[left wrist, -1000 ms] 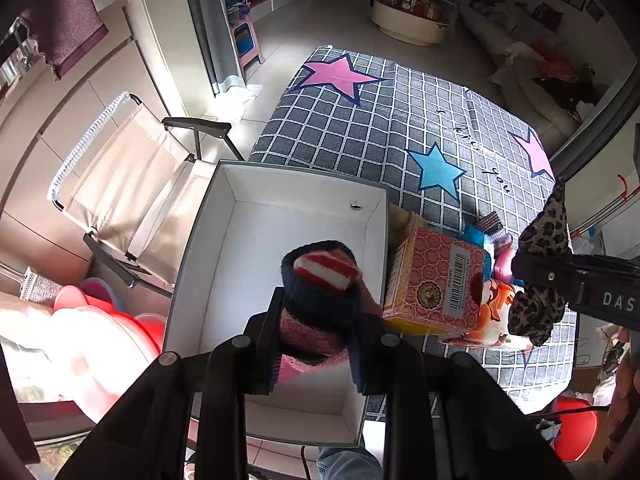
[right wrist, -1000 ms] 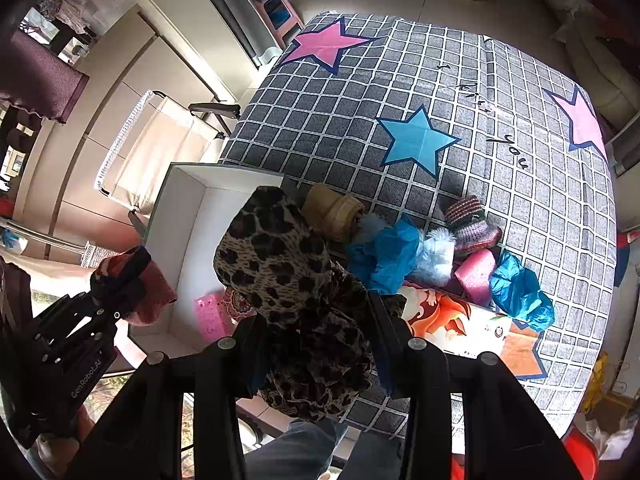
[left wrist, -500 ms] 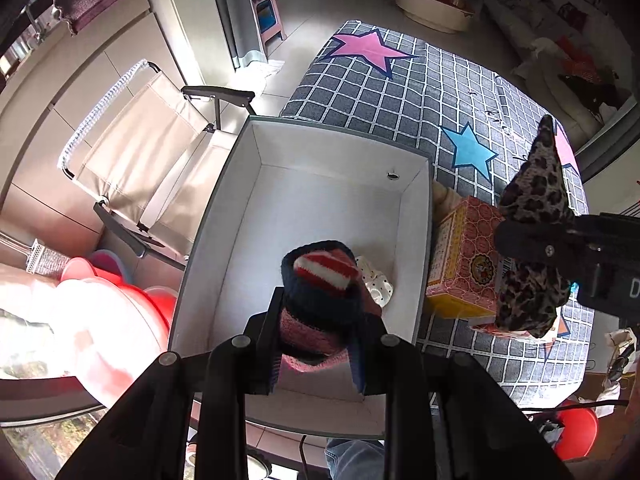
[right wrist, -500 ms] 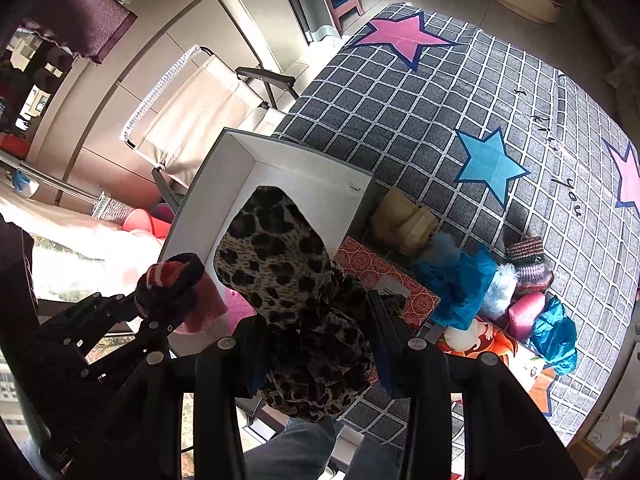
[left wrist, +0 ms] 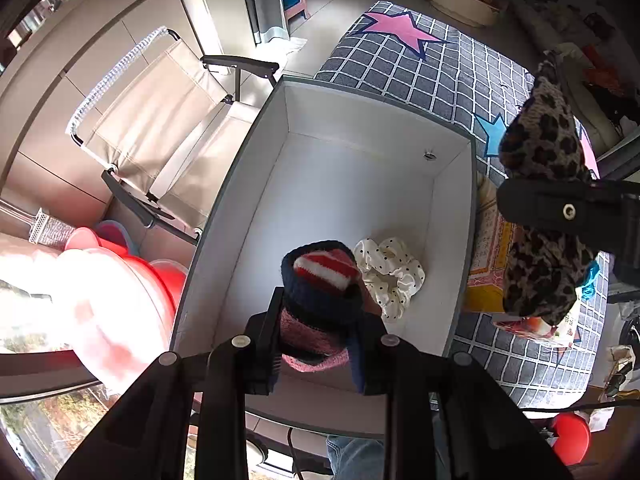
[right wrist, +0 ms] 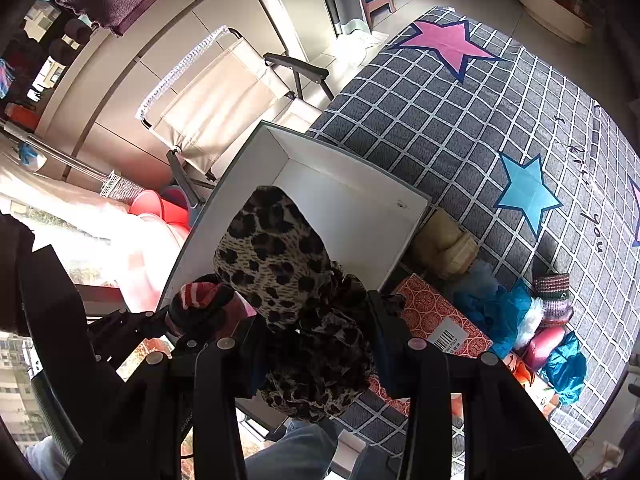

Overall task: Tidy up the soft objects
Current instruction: 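Carry the knit hat and leopard scrunchie in both grippers over the white box, then open both grippers to drop the hat and leopard scrunchie into the box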

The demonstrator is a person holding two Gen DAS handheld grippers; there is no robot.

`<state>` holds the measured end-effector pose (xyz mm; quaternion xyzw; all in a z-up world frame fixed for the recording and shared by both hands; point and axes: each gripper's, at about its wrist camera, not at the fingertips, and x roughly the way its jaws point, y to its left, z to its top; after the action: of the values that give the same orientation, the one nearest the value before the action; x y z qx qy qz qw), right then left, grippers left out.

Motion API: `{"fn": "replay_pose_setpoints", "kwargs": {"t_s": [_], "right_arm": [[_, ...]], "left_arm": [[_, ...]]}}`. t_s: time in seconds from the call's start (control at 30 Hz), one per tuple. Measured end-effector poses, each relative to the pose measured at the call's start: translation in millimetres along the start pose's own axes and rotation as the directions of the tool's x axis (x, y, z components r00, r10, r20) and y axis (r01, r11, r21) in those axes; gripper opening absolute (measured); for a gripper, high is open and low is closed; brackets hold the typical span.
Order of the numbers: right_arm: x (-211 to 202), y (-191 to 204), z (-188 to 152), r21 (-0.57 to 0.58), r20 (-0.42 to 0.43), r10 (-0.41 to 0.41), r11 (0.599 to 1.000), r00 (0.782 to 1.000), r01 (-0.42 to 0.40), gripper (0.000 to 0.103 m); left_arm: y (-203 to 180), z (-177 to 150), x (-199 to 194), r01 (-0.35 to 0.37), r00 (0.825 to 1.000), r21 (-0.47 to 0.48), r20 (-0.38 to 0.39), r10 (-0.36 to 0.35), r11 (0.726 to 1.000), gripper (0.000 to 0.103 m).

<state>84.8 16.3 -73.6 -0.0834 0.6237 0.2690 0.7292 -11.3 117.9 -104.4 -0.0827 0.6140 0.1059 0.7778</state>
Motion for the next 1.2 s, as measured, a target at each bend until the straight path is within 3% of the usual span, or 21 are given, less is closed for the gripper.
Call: {"fn": "replay_pose_setpoints", "kwargs": {"t_s": [1.07,1.2], "right_arm": [[31.3,29.0,16.6,-0.111,-0.067,-0.061,0.992,0.996,0.054,0.044],[33.5,29.7,18.1,-0.112,-0.071,-0.062,0.992,0.996,0.054,0.044]], "left_arm": [[12.3,1.3,21.8,0.002,0.999,-0.032,-0.049,-0.003,0.999,0.03],[14.3,1.7,24.3,0.012,0.998,-0.04,-0.056,-0.014,0.999,0.038]]}}
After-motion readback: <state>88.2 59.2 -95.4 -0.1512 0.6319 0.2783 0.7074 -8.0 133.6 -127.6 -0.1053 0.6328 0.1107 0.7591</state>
